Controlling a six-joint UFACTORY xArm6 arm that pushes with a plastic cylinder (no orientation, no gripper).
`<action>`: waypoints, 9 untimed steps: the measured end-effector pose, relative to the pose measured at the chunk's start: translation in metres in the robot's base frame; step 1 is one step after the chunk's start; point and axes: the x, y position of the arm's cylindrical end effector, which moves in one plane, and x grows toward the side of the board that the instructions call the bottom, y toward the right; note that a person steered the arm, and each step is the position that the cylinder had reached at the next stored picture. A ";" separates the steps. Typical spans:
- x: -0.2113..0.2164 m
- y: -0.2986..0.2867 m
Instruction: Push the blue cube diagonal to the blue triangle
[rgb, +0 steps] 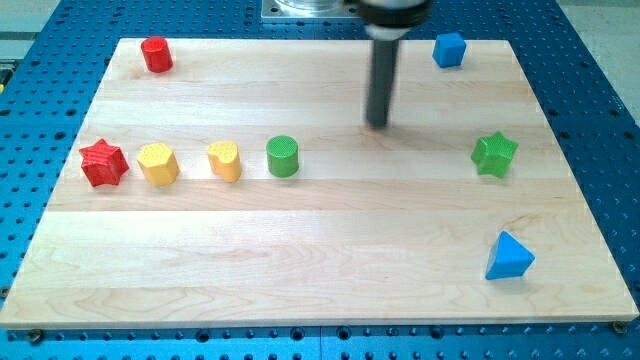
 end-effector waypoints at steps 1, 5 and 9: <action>-0.061 0.092; -0.047 -0.037; 0.064 -0.032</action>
